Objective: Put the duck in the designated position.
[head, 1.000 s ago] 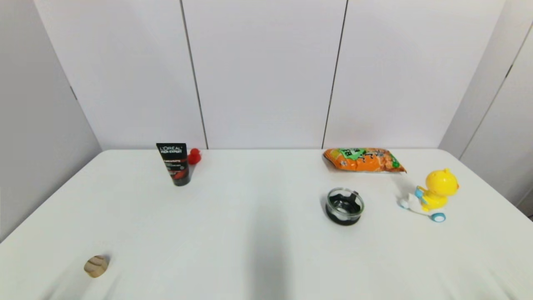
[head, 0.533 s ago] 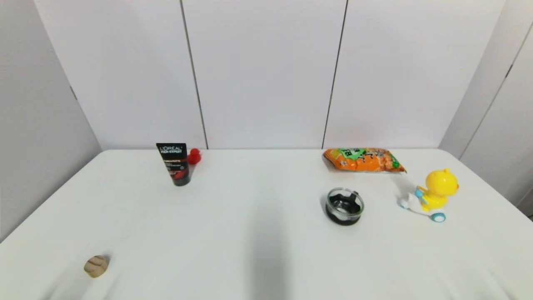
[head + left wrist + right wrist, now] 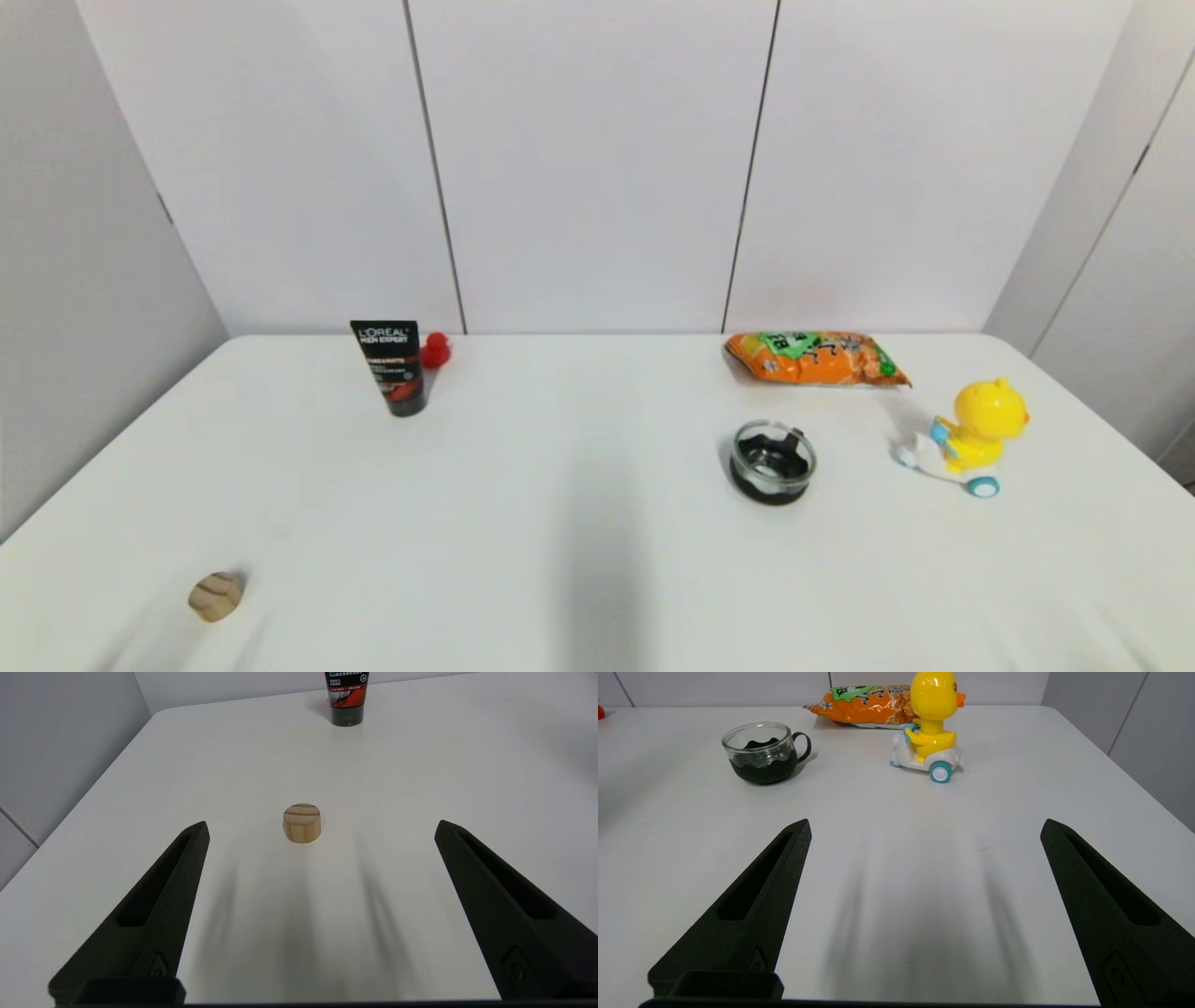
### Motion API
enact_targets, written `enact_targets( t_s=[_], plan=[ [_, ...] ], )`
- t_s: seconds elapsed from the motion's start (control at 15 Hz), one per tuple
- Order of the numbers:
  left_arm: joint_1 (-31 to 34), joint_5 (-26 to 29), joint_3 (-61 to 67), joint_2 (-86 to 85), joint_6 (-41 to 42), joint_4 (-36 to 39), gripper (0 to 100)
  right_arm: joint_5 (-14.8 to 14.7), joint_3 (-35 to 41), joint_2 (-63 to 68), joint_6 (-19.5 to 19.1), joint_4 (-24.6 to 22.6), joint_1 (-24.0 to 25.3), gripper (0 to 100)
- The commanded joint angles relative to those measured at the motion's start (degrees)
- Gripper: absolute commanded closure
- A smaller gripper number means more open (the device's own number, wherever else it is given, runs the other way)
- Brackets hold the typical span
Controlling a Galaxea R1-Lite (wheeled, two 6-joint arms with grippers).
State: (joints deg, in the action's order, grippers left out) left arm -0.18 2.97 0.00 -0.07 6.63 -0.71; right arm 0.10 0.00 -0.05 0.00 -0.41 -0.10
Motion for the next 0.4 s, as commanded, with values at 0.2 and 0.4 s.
enact_targets(
  t_s=[0.2, 0.4],
  plan=[
    [0.0, 0.0, 0.0, 0.1, 0.0, 0.0, 0, -0.1, 0.0, 0.0, 0.2, 0.0, 0.0, 0],
    [0.0, 0.0, 0.0, 0.1, 0.0, 0.0, 0, -0.1, 0.0, 0.0, 0.3, 0.0, 0.0, 0]
  ],
)
